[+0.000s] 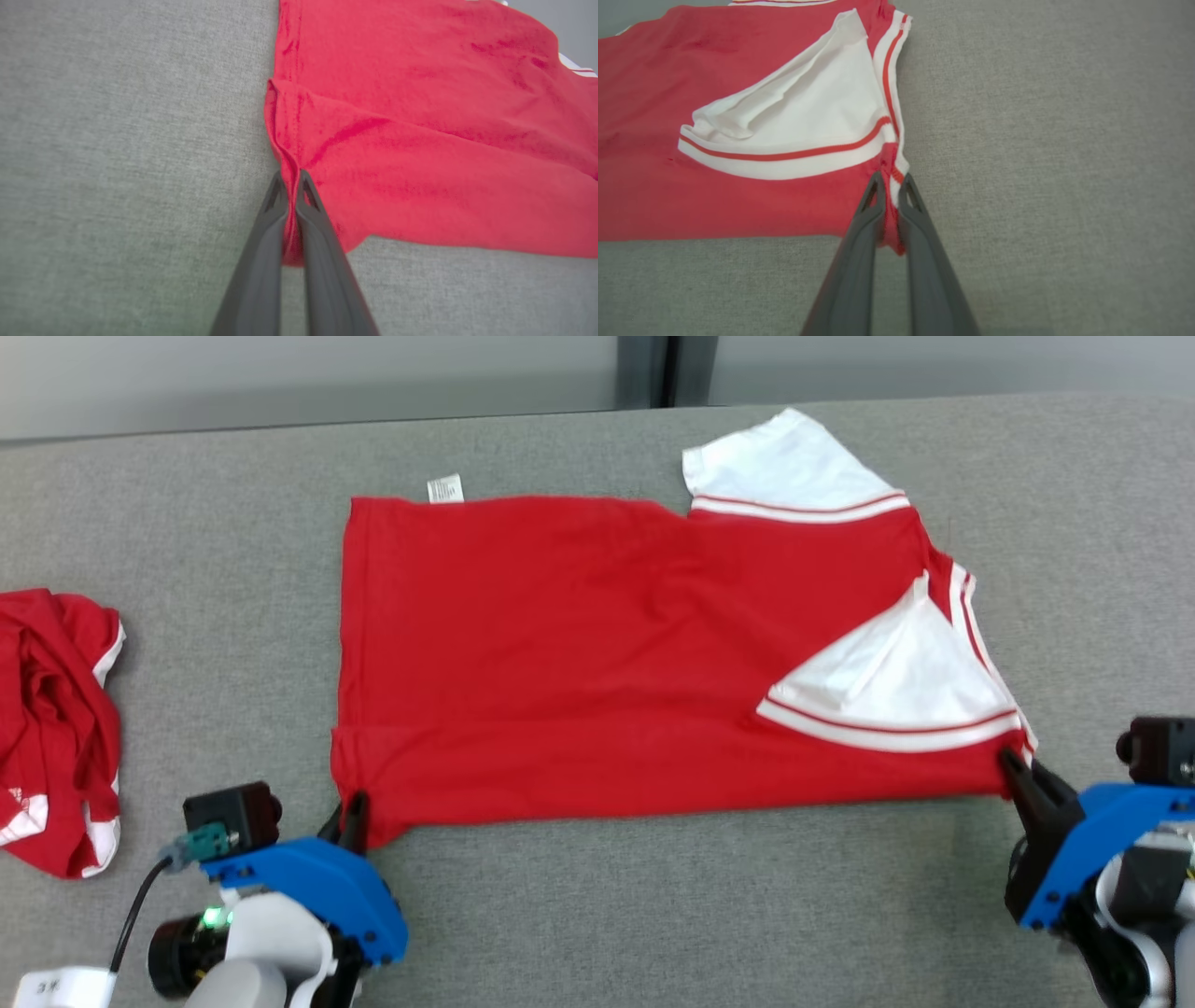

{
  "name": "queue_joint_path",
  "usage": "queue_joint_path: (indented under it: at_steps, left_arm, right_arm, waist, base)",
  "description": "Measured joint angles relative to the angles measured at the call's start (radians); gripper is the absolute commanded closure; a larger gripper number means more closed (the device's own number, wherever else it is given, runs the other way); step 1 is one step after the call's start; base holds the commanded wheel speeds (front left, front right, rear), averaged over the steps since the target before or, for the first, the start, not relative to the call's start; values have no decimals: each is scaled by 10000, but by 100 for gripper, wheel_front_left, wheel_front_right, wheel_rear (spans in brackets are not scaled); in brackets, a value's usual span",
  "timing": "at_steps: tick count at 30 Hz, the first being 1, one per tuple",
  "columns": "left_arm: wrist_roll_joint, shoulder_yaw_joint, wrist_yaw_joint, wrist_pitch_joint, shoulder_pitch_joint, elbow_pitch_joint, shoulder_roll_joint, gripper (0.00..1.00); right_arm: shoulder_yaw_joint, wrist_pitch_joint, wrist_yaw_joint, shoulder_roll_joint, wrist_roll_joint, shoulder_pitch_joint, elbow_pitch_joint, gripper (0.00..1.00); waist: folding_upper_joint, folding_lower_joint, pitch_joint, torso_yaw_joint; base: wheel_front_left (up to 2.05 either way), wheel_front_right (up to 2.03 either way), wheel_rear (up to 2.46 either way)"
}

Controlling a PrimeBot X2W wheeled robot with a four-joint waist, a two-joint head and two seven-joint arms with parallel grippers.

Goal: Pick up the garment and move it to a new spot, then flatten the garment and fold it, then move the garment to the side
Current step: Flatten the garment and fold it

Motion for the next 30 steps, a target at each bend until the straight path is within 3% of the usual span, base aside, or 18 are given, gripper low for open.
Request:
queue_joint_path:
  at_steps: [10,11,12,13,17,21,26,30]
  left_arm:
    - [-307,203,1266,1471,2285,-3101,966,100]
    - [-330,211,1365,1574,2464,-3331,1016,100]
    - [-416,232,1438,1649,2604,-3526,1035,90]
    - [-485,249,1511,1714,2719,-3670,1047,3]
    - [-525,228,1697,1952,2960,-3963,1129,0]
    - [-476,270,1609,1960,2695,-4307,1239,0]
    - [-474,629,1083,2334,1004,-3958,1760,0]
    - [-568,729,150,2541,-834,-3010,2025,0]
  right_arm:
    - [-58,575,0,-2,1080,1827,-1131,100]
    - [-69,508,0,-4,1177,1894,-1133,68]
    - [-38,497,-2,-8,1319,1919,-1106,0]
    - [12,504,0,-8,1453,1940,-1047,0]
    - [19,456,0,-4,1396,1916,-1026,0]
    - [-15,529,-2,-8,811,1324,-1528,0]
    - [410,1204,-2,-19,414,-763,-1732,0]
    - [970,1390,0,-242,784,-3033,-594,0]
  waist:
    - [0,0,-355,-287]
    - [0,0,-365,-302]
    - [0,-1,-374,-313]
    - [0,0,-382,-322]
    - [0,0,-435,-339]
    - [0,-1,-458,-331]
    - [0,-1,-338,-380]
    - [0,0,-19,-552]
  base:
    - [0,0,0]
    - [0,0,0]
    - [0,0,0]
    - [0,0,0]
    - [0,0,0]
    - [0,0,0]
    - [0,0,0]
    - [0,0,0]
